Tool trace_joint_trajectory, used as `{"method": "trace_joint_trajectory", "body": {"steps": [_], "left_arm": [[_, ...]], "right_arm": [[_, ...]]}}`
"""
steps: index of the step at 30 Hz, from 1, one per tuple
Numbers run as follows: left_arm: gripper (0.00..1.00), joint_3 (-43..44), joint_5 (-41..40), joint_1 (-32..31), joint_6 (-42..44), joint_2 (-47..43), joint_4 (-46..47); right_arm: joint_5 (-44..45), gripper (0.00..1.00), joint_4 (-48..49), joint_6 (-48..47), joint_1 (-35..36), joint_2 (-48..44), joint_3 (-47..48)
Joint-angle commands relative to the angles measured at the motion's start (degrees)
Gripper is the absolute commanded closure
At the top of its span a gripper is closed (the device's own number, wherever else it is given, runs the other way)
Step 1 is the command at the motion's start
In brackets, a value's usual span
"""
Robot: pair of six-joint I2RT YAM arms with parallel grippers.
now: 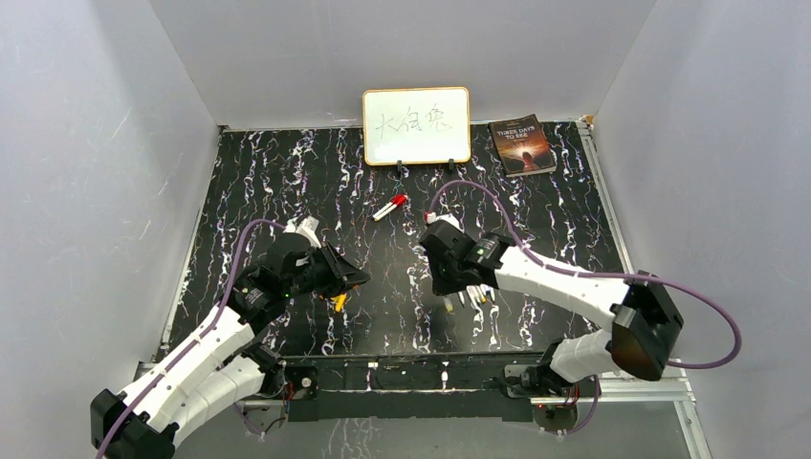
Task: Open the pen caps
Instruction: Place the pen at the center of the board.
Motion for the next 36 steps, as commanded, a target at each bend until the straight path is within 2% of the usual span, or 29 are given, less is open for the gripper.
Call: {"method": "trace_joint_trajectory", "body": {"steps": [1,11,24,36], "left_arm": [[0.96,-0.34,1.81,0.31,-0.65,-1.01,-0.28],[0.96,0.45,1.66,0.31,0.25,-1.09,-1.95],[0.96,0.36,1.68,0.31,0.38,-1.07,-2.02],[0.96,0.72,1.04,0.30,0.58,-2.49,-4.14]], "right_arm": [[3.14,1.00,-0.68,-7.64,-4.34,5.01,4.59],[3.59,1.00,1.76,-11.18,-8.62,12.54,5.57],[-0.31,1.00,8.41,-10.03,-10.03,15.48,3.89],[0.41,1.00,11.06,-9.42,-11.46,15.96,1.77]]}}
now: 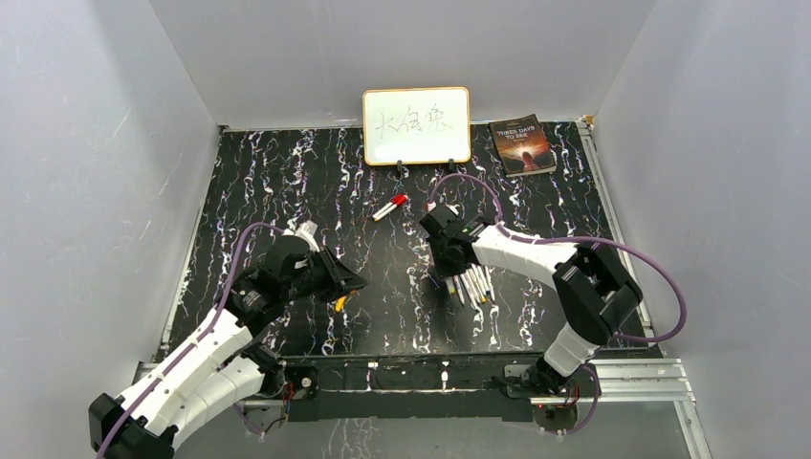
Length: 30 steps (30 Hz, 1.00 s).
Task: Open the pen caps
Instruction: Place the pen at the center of the board.
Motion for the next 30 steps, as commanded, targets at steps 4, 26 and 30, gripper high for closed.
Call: {"method": "trace_joint_trajectory", "body": {"steps": [4,26,30], "left_arm": [[0.96,0.75,0.76,0.29,0.17,-1.05,-0.49],[0.96,1.00,0.58,0.29,0.38,-1.07,-1.05],[0.96,0.98,0.57,0.29,0.38,-0.88,-0.97]], "right_arm": [[0.72,1.00,3.37,0.29,-0.89,0.00,-1.15],[-0.58,0.95,5.04,-0.39,-2.51,1.86,-3.66],[-0.87,0.92,5.19,-0.42,-2.56,1.84,-3.86]]}}
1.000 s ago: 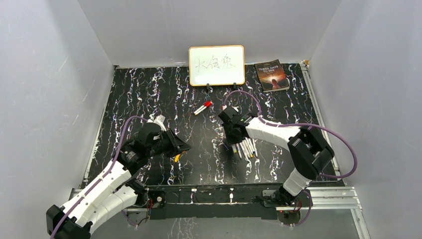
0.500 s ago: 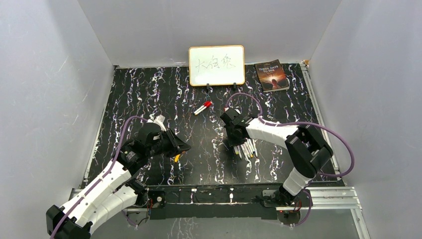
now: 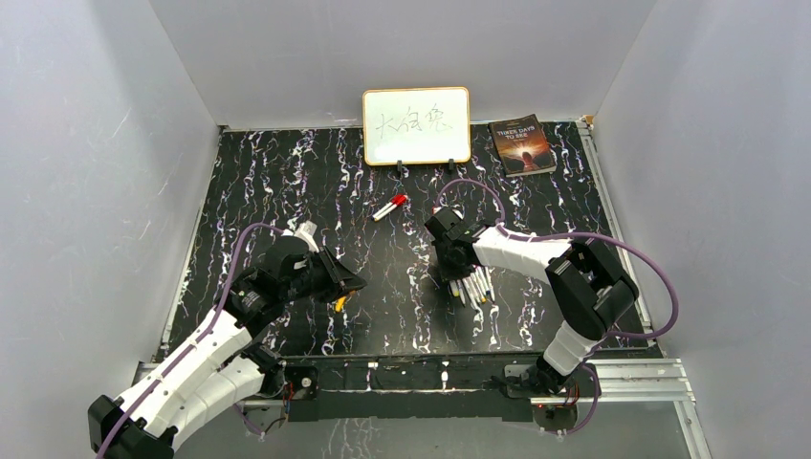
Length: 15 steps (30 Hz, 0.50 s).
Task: Open the pen caps
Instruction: Place the pen at the center of the board.
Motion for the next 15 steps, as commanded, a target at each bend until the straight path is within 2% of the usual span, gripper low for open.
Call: {"method": "trace_joint_trajectory", "body": {"steps": [1,9,13,15], "left_arm": [[0.96,0.94,0.60,0.31,0.40,-0.29,-0.40],[0.96,0.79,0.64,0.29,0.29,-0.31,-0.15],[0.96,0.97,0.66,0.31,0.43,-0.22,-0.25],[0.96,1.09,0.63,0.31,0.45,-0.27,-0.45]], "right_arm": [[-0.38,0.91,2.38,-0.29,-0.41,0.16,-0.65],[-0.55,0.83,2.14,-0.41,-0.50,0.11,-0.50],[-0.66,0.75,2.10,-0.42,-0.54,0.09,-0.53],[-0.82,0.75,2.09,-0.38,-0.50,0.07,-0.57]]}}
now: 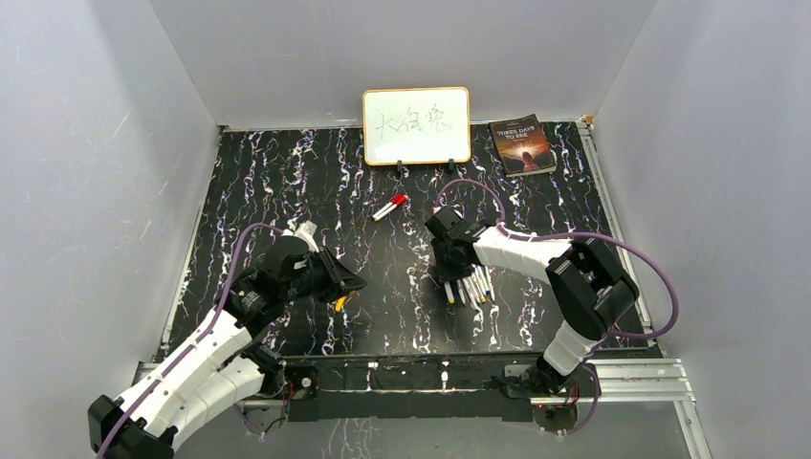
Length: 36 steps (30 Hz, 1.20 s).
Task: Open the pen caps
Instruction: Place the pen at the center of the board.
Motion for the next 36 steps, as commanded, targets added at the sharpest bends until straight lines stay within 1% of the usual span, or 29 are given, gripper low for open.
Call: {"method": "trace_joint_trajectory", "body": {"steps": [1,5,13,17,19,20,21,24,26,29,36], "left_arm": [[0.96,1.10,0.67,0.31,0.47,-0.31,-0.44],[0.96,1.04,0.67,0.31,0.48,-0.40,-0.52],[0.95,1.67,0.37,0.26,1.01,0.35,-1.99],[0.95,2.17,0.03,0.28,1.71,1.36,-3.13],[0.94,2.32,-0.22,0.30,2.26,1.85,-3.59],[0.94,2.59,-0.58,0.31,2.74,2.20,-4.17],[0.94,3.20,-1.18,0.28,3.50,2.80,-5.18],[0.94,5.76,-3.67,0.27,7.00,5.75,-9.75],[0.94,7.70,-5.62,0.29,10.14,8.61,-13.04],[0.94,10.55,-8.52,0.31,13.84,13.14,-17.27],[0.94,13.97,-13.64,0.22,18.74,21.19,-19.44]], "right_arm": [[0.42,0.75,1.78,-0.39,-0.26,0.06,-0.64],[0.22,0.77,1.84,-0.29,-0.31,-0.10,-0.72],[0.78,0.76,-0.27,-0.15,-0.27,-1.76,0.99],[0.79,0.65,-3.20,-0.84,-0.32,-3.43,4.13],[0.67,0.58,-4.80,-1.09,-0.33,-4.20,5.83],[0.37,0.53,-5.40,-1.14,-0.29,-4.73,6.61],[-0.01,0.46,-5.89,-1.22,-0.27,-5.35,7.43],[-1.41,0.35,-7.16,-1.19,-0.26,-7.82,9.06],[-2.25,0.33,-7.41,-0.95,-0.26,-9.75,9.58],[-3.96,0.32,-7.61,-0.52,-0.25,-12.39,9.95],[-6.80,0.31,-9.01,0.30,-0.26,-16.79,9.58]]}}
